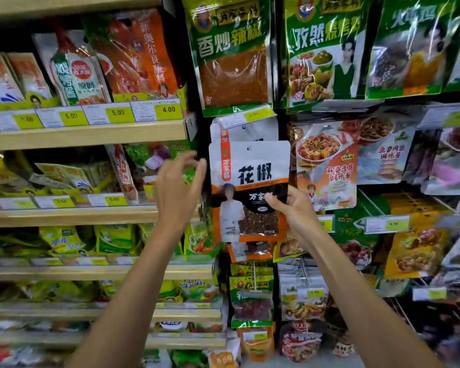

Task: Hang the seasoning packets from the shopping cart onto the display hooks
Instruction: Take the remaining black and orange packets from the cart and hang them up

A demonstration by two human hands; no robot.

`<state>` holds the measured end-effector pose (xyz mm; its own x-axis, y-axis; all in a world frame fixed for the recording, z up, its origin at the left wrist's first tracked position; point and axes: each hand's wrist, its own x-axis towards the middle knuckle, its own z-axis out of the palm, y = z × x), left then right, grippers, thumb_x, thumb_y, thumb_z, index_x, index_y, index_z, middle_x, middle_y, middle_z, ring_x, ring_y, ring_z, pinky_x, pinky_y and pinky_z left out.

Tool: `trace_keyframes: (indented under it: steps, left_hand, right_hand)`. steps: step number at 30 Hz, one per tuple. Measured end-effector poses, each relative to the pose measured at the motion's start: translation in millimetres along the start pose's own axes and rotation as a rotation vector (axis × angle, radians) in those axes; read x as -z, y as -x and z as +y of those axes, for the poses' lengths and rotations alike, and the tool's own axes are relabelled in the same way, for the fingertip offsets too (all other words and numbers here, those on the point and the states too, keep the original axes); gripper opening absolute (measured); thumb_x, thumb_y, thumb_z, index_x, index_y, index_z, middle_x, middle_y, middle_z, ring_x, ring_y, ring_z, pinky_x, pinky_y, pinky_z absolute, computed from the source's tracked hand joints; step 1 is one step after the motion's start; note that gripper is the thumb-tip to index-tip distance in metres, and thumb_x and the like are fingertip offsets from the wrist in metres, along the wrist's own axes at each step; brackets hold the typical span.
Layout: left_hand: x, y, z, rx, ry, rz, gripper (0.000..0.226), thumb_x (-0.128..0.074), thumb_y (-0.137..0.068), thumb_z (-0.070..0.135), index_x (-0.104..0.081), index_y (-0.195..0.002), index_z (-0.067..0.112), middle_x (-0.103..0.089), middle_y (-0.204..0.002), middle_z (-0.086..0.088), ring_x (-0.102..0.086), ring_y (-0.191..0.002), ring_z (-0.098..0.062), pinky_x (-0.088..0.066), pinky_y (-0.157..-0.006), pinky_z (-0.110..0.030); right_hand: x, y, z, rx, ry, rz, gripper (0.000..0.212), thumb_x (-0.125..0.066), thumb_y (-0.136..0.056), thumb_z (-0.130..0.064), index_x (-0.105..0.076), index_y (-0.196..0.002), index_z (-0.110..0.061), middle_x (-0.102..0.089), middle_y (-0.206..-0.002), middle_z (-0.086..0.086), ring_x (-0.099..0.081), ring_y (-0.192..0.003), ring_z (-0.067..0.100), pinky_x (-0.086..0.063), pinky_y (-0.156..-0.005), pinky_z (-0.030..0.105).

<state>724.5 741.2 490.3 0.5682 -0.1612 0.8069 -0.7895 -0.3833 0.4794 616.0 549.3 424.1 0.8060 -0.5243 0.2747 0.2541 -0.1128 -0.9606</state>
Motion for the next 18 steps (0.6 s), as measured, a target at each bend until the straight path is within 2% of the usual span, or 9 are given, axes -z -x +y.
trace_keyframes:
  steps: [2,3,5,9,13,18]
  left_hand:
    - [1,-23,-9,-0.273,-0.280,0.237,0.024,-0.056,-0.096,0.021,-0.066,-0.110,0.004,-0.068,-0.094,-0.012,-0.061,-0.090,-0.030,-0.045,-0.075,-0.033]
    - [0,-34,-13,-0.365,-0.386,0.288,0.025,-0.054,-0.098,0.020,-0.064,-0.113,0.002,-0.067,-0.100,-0.015,-0.060,-0.094,-0.033,-0.046,-0.078,-0.035]
    - [-4,-51,-24,-0.464,-0.518,0.276,0.030,-0.048,-0.101,0.020,-0.060,-0.120,0.001,-0.063,-0.113,-0.020,-0.059,-0.104,-0.037,-0.045,-0.090,-0.041]
    - [-11,-67,-47,-0.523,-0.599,0.218,0.034,-0.041,-0.102,0.021,-0.056,-0.124,0.000,-0.058,-0.123,-0.023,-0.054,-0.111,-0.040,-0.037,-0.099,-0.046]
    - [-18,-70,-59,-0.547,-0.582,0.232,0.029,-0.044,-0.101,0.020,-0.055,-0.119,0.001,-0.059,-0.116,-0.022,-0.053,-0.106,-0.039,-0.037,-0.096,-0.045]
    - [-20,-73,-65,-0.553,-0.556,0.249,0.029,-0.045,-0.101,0.021,-0.055,-0.119,0.002,-0.058,-0.115,-0.021,-0.050,-0.106,-0.037,-0.038,-0.092,-0.044]
  right_hand:
    - [4,-5,2,0.003,0.044,0.015,0.006,-0.068,-0.088,-0.017,-0.065,-0.091,-0.013,-0.069,-0.096,0.012,-0.068,-0.092,0.018,-0.053,-0.087,0.037]
    - [6,-8,2,0.005,0.056,0.020,0.006,-0.068,-0.089,-0.017,-0.065,-0.092,-0.013,-0.069,-0.097,0.014,-0.067,-0.092,0.019,-0.053,-0.088,0.039]
    - [8,-14,0,0.011,0.069,0.032,0.005,-0.067,-0.090,-0.017,-0.064,-0.091,-0.013,-0.068,-0.099,0.015,-0.067,-0.095,0.022,-0.052,-0.091,0.041]
    - [7,-30,-7,0.028,0.083,0.028,0.009,-0.066,-0.090,-0.015,-0.065,-0.096,-0.008,-0.068,-0.101,0.014,-0.066,-0.102,0.028,-0.052,-0.092,0.043]
    - [1,-46,-16,0.034,0.096,0.017,0.006,-0.066,-0.091,-0.015,-0.066,-0.096,-0.015,-0.070,-0.104,0.010,-0.066,-0.102,0.020,-0.053,-0.090,0.034]
    - [-4,-58,-24,0.016,0.110,0.041,0.008,-0.067,-0.090,-0.014,-0.067,-0.088,-0.021,-0.070,-0.089,-0.009,-0.065,-0.083,-0.003,-0.050,-0.069,0.011]
